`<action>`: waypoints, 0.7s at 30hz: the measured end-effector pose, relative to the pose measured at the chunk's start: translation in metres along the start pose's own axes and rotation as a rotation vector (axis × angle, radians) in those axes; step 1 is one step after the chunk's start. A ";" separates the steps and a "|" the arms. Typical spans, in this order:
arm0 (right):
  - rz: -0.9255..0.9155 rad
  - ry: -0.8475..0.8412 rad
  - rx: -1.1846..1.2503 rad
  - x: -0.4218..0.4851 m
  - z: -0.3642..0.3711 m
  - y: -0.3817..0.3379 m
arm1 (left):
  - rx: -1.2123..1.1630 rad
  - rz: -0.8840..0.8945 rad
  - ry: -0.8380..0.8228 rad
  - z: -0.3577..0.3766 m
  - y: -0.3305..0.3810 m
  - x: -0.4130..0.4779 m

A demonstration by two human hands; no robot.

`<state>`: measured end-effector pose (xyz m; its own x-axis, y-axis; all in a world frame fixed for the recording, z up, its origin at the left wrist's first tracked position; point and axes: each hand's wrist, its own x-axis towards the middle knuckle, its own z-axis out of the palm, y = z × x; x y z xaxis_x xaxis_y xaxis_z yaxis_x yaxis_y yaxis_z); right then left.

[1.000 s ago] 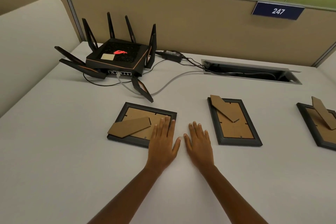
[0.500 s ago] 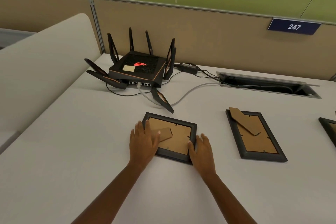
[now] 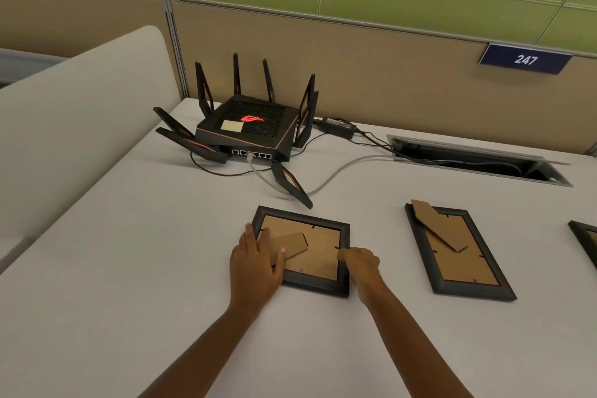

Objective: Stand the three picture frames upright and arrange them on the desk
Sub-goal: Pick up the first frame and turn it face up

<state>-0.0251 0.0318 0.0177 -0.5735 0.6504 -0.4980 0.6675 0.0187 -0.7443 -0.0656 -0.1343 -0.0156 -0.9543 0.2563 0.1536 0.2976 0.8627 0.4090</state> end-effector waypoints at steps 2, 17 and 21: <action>0.058 -0.032 0.046 0.002 -0.002 -0.005 | 0.003 0.005 0.004 0.001 -0.002 0.001; 0.108 -0.267 0.334 -0.018 -0.009 -0.007 | -0.118 0.006 0.051 -0.002 -0.004 0.000; 0.033 -0.285 0.352 -0.024 -0.014 -0.006 | -0.134 0.134 0.088 -0.007 -0.002 -0.005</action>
<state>-0.0088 0.0265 0.0404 -0.6951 0.4107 -0.5900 0.5138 -0.2902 -0.8073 -0.0608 -0.1409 -0.0109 -0.9015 0.3213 0.2900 0.4286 0.7562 0.4944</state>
